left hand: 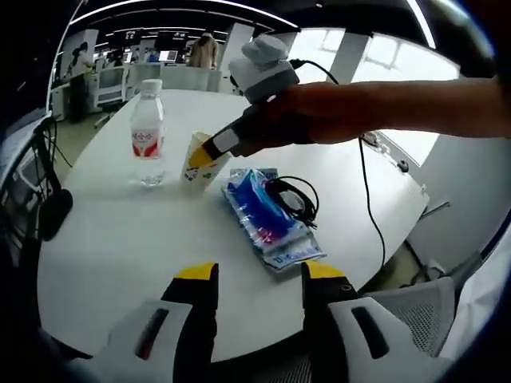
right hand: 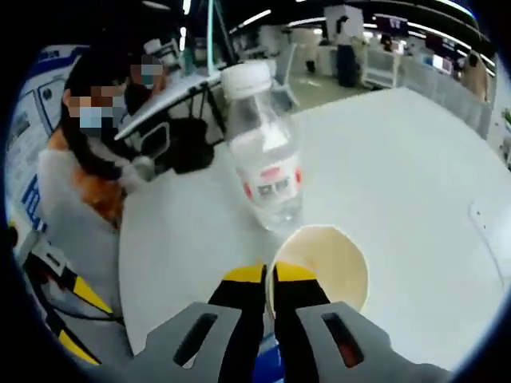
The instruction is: Arrange the tabletop items into an orderly group along one side of the table until the central work area is clear of visible clutter.
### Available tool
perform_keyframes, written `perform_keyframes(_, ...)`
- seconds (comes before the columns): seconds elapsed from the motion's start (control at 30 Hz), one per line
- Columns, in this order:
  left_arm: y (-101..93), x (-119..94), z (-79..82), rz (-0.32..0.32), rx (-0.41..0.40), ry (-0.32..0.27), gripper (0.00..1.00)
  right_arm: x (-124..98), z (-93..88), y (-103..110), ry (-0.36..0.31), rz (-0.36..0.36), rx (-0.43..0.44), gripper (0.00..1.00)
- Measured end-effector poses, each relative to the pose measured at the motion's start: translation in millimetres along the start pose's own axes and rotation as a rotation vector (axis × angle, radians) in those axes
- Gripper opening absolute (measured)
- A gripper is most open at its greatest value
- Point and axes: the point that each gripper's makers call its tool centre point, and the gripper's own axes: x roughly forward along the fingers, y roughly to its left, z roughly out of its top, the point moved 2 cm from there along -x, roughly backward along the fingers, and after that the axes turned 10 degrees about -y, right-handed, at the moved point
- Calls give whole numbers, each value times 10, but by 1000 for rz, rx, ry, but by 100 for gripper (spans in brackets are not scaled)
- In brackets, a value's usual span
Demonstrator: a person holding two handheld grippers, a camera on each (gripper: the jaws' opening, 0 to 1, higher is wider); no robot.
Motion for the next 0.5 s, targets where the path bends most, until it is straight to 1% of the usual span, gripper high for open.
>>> perform_keyframes(0.17,32,-5,-20,7,-13,3,40,93,50,-1,13,8,-48,0)
perform_keyframes(0.2,37,-6,-19,8,-13,2,40,127,50,-5,33,10,-88,0)
perform_keyframes(0.23,43,-6,-19,9,-14,1,40,135,47,-5,39,12,-96,0)
perform_keyframes(0.37,89,6,-42,14,-28,4,40,215,61,-13,75,12,-178,1)
perform_keyframes(0.5,107,3,-34,18,-35,-1,40,274,70,-28,95,14,-256,2)
